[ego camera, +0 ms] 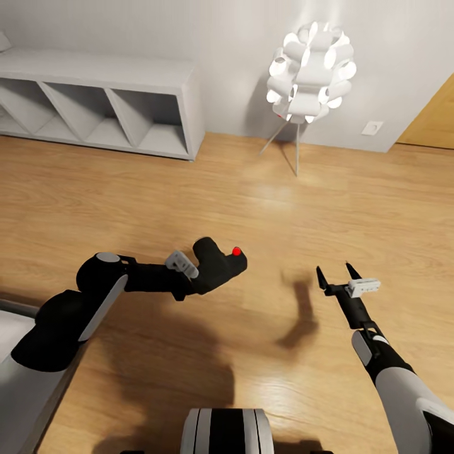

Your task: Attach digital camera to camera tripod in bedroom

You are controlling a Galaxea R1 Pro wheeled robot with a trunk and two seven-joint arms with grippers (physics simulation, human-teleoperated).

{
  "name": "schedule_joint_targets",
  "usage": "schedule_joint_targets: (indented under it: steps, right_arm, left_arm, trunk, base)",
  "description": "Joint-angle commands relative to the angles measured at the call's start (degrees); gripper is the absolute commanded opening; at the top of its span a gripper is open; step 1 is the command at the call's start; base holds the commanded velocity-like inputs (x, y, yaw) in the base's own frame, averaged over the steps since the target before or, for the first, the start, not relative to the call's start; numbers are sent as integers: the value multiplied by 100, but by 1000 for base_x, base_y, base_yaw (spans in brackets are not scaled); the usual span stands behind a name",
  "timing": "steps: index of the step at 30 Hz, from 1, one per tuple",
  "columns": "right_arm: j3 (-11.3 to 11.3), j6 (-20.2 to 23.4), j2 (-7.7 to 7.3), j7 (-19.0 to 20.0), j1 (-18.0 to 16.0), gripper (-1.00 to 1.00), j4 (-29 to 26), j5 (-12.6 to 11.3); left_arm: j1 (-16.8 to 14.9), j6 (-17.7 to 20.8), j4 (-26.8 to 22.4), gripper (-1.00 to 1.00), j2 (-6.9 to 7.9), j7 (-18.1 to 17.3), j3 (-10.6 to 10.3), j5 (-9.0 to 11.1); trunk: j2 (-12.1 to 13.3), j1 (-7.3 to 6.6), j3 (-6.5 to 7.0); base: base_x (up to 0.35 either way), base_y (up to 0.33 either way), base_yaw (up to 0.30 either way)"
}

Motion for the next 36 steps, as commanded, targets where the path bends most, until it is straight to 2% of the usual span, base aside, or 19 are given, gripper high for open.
schedule_joint_targets:
  steps: [1, 18, 36]
  right_arm:
    - [-23, -5, -7, 61, 1, 100, 6, -29]
    - [-23, -5, -40, 68, 20, 100, 20, -29]
    - [-23, -7, -40, 69, 20, 100, 168, -29]
  left_arm:
    - [-6, 33, 4, -100, 2, 3, -6, 30]
    - [-7, 25, 25, -100, 6, -6, -10, 23]
    - [-8, 45, 18, -100, 8, -11, -13, 23]
  trunk:
    - [0, -3, 10]
    - [23, -47, 232]
    - [47, -94, 463]
  base:
    - [0, 0, 95]
    - [0, 0, 89]
    - [0, 0, 13]
